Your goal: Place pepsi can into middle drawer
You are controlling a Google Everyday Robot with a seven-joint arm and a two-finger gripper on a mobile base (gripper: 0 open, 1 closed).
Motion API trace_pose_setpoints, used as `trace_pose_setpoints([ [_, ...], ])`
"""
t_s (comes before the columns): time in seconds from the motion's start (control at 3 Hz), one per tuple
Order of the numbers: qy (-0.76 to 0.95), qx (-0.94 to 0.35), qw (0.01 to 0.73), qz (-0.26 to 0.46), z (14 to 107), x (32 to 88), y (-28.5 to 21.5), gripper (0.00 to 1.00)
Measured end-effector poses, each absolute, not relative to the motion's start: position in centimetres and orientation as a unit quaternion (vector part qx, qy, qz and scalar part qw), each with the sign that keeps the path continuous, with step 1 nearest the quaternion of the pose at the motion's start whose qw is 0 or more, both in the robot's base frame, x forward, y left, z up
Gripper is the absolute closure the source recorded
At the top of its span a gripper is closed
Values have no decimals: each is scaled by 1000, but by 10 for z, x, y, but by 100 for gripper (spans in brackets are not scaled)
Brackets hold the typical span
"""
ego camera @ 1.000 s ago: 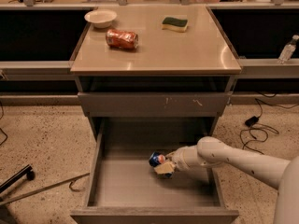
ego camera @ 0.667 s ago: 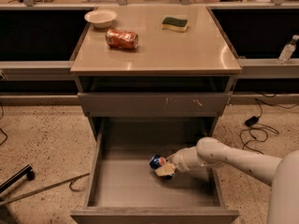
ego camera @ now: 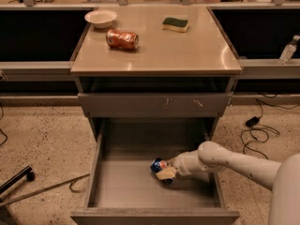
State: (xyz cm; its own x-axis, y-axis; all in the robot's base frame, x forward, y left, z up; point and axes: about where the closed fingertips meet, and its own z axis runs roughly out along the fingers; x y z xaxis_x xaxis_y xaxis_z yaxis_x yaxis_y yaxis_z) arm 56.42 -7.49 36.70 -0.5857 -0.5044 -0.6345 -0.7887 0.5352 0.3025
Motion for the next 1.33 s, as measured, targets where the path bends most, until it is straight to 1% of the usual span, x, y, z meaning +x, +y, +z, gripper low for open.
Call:
trace_pose_setpoints([
  [0.33,841,-384,244,291,367,564,-75,81],
  [1.33,841,-384,244,291,367,564,-75,11],
])
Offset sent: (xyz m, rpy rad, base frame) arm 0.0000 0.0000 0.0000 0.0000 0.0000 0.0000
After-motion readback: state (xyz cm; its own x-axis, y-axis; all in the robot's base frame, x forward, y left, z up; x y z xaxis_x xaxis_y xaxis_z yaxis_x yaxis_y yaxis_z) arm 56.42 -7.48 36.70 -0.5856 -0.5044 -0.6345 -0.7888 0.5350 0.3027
